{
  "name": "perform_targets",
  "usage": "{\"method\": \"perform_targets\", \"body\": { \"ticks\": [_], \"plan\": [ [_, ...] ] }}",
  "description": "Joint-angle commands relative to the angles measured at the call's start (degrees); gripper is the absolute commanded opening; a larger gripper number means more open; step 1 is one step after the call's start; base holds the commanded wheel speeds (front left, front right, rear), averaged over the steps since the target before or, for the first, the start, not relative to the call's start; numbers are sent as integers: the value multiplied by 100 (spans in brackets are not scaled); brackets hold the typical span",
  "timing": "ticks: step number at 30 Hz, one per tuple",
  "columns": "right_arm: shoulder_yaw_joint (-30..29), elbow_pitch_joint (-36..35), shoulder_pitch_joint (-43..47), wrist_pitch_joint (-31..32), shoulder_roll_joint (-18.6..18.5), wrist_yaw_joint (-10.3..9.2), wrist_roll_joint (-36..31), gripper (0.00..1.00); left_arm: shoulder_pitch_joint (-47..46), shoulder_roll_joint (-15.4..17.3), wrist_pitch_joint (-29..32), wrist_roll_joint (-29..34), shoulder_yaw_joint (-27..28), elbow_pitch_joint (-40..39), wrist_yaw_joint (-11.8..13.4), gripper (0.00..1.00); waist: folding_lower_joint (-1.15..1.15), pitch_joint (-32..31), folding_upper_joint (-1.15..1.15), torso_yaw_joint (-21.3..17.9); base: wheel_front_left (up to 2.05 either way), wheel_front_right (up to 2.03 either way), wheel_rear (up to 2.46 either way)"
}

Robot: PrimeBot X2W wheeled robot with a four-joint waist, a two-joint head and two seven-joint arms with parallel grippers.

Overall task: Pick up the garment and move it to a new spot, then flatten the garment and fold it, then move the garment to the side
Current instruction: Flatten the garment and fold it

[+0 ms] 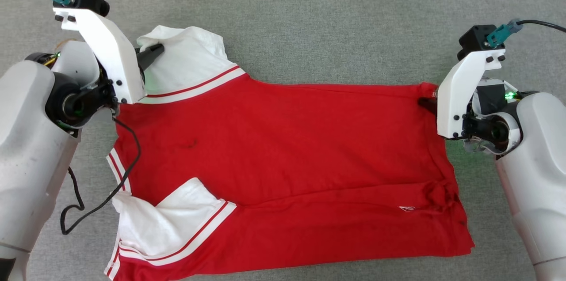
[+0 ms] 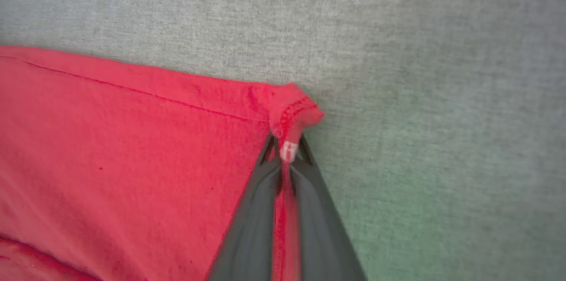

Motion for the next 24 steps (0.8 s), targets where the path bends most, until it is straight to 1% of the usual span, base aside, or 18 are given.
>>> {"method": "perform_targets", "body": {
  "ticks": [1, 6, 10, 13, 15, 19, 24],
  "plan": [
    [74, 70, 51, -9, 10, -1, -52, 0, 103, 15, -58, -26, 22, 16, -7, 0, 0, -50, 0, 21, 0, 0, 0],
    [-38, -335, 70, -337, -172, -2, -75, 0, 366, 42, -349, -100, 91, -71, -33, 0, 0, -303, 0, 100, 0, 0, 0],
    [-148, -829, 450, -495, -285, -2, -90, 0, 800, 135, -691, -131, 175, -311, -29, 0, 0, -557, 0, 157, 0, 0, 0],
    [-249, -1199, 896, -558, -327, -2, -105, 0, 1270, 225, -967, -125, 207, -600, 47, 0, 0, -748, 0, 193, 0, 0, 0],
    [-329, -1425, 1249, -585, -321, -2, -109, 0, 1652, 260, -1138, -160, 222, -838, 135, 0, 0, -863, 0, 219, 0, 0, 0],
    [-505, -1774, 1960, -653, -259, -2, -123, 0, 2519, 359, -1443, -267, 268, -1314, 390, 0, 0, -1070, 0, 249, 0, 0, 0],
    [-744, -1923, 2743, -745, -128, -2, -105, 0, 3598, 350, -1565, -515, 216, -1773, 726, 0, 0, -1277, 0, 283, 0, 0, 0]
  ]
}}
